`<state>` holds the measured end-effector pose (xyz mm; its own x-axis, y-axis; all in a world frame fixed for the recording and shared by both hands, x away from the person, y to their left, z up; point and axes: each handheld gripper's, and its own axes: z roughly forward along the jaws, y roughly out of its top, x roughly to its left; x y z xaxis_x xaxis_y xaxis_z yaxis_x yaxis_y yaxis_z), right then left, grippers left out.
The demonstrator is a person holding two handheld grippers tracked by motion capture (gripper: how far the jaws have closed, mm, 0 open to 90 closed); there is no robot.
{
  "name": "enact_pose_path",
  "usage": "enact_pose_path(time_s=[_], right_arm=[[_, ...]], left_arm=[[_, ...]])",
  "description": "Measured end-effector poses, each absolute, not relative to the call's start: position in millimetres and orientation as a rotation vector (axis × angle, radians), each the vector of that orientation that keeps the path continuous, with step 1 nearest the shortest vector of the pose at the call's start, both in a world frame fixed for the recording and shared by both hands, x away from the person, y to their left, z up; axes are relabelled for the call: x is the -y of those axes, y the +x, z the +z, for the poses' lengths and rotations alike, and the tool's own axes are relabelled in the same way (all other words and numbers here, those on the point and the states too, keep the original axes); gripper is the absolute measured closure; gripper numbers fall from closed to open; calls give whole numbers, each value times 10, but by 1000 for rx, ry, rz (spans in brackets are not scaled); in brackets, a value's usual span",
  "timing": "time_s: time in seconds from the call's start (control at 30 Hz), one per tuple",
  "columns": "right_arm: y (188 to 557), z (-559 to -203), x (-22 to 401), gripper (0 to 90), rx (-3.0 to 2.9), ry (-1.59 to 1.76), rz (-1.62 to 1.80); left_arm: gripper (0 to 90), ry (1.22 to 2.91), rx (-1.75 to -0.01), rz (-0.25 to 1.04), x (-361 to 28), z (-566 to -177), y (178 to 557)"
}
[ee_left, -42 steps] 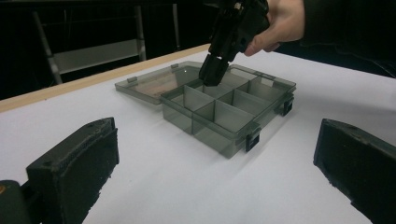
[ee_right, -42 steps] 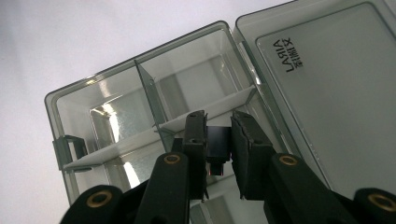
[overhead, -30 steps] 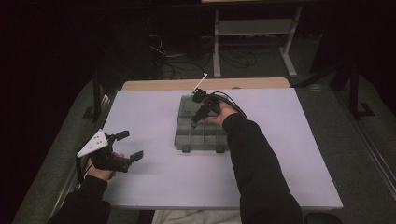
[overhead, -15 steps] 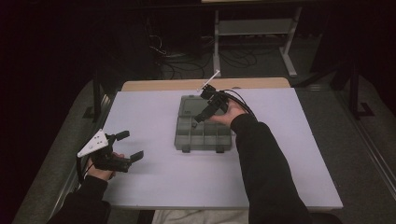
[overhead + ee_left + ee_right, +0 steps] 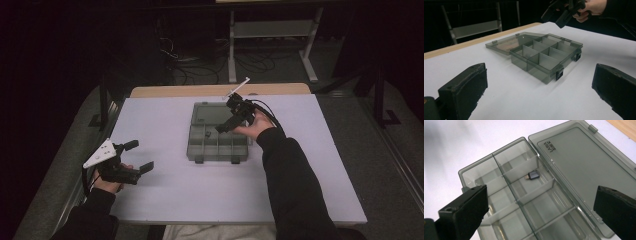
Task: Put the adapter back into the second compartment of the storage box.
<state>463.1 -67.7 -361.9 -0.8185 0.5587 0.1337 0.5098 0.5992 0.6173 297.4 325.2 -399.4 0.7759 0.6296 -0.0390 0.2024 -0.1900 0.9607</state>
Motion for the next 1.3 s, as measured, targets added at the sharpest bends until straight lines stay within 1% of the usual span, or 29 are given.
enact_pose_path(time_s=[0.57, 1.0, 1.3], right_arm=[[4397, -3648, 959, 0, -2684, 913, 1091], [4201, -3590, 1138, 0, -2644, 877, 1135], [4091, -3647, 1357, 0, -2605, 913, 1149]], left_arm=[[0, 1756, -658, 440, -3251, -3999, 2977], [0, 1760, -662, 444, -3249, -4001, 2978], [0, 1760, -666, 447, -3250, -4003, 2980]])
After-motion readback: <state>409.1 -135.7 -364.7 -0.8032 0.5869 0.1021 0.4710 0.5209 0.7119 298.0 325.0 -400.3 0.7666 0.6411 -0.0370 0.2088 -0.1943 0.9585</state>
